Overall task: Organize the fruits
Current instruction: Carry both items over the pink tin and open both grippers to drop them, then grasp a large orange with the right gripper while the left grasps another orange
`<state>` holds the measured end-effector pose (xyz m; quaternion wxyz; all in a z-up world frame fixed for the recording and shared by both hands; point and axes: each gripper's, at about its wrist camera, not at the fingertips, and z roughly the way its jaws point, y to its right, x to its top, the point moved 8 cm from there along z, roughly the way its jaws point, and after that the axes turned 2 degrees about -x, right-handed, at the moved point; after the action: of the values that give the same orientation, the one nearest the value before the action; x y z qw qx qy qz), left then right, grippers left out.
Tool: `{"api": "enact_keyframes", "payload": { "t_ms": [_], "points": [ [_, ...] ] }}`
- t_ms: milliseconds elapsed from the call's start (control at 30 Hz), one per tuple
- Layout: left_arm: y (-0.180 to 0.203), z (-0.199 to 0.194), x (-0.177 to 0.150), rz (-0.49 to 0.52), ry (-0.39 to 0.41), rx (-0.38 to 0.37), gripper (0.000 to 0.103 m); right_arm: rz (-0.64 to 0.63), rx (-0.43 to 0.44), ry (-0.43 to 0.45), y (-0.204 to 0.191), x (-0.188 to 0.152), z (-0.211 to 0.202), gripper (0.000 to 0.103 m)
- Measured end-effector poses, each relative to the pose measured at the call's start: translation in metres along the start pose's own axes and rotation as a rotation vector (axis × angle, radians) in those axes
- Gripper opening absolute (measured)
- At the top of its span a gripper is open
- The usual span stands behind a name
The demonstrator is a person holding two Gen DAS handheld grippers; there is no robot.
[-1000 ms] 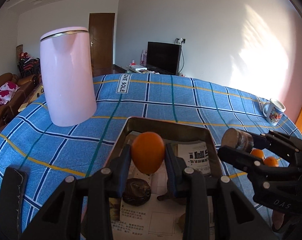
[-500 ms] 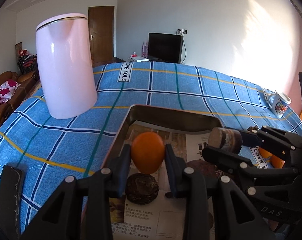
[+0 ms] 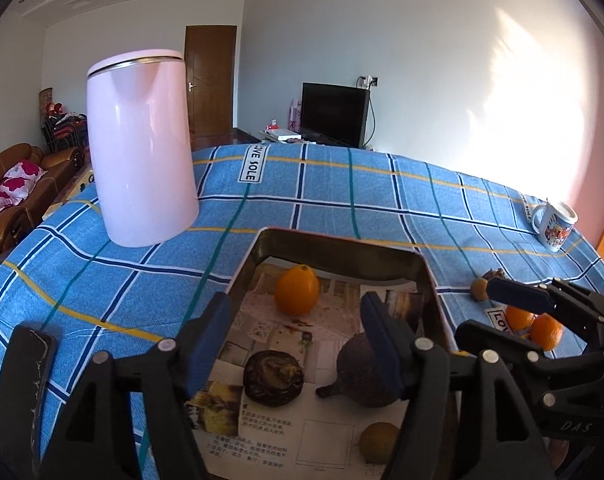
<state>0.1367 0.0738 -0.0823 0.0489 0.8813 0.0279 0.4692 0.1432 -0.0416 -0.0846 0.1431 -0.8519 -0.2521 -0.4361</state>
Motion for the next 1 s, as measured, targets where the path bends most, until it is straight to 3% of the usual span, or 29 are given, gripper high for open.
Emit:
{"api": "enact_keyframes", "payload": {
  "t_ms": [167, 300, 467, 800, 833, 900, 1000],
  "points": [
    [0.027, -0.012, -0.001, 0.030, 0.023, -0.043, 0.073, 0.033, -0.110, 0.016, 0.040, -0.020, -0.038, 0.062],
    [0.059, -0.018, -0.002, 0.078, 0.028, -0.090, 0.073, 0.078, -0.253, -0.001, 0.092, -0.044, -0.068, 0.068],
    [0.096, -0.016, -0.007, 0.135, 0.012, -0.137, 0.073, 0.127, -0.318, -0.042, 0.135, -0.068, -0.083, 0.068],
    [0.145, -0.004, -0.014, 0.220, -0.029, -0.160, 0.073, 0.151, -0.205, -0.194, 0.138, -0.084, -0.049, 0.068],
    [0.147, -0.003, -0.015, 0.222, -0.033, -0.164, 0.073, 0.159, -0.205, -0.206, 0.140, -0.086, -0.047, 0.065],
    [0.152, 0.001, -0.017, 0.220, -0.049, -0.177, 0.073, 0.175, -0.172, -0.195, 0.140, -0.086, -0.048, 0.049],
    [0.163, 0.007, -0.020, 0.228, -0.066, -0.190, 0.073, 0.217, -0.221, -0.149, 0.149, -0.084, -0.060, 0.048]
  ]
}}
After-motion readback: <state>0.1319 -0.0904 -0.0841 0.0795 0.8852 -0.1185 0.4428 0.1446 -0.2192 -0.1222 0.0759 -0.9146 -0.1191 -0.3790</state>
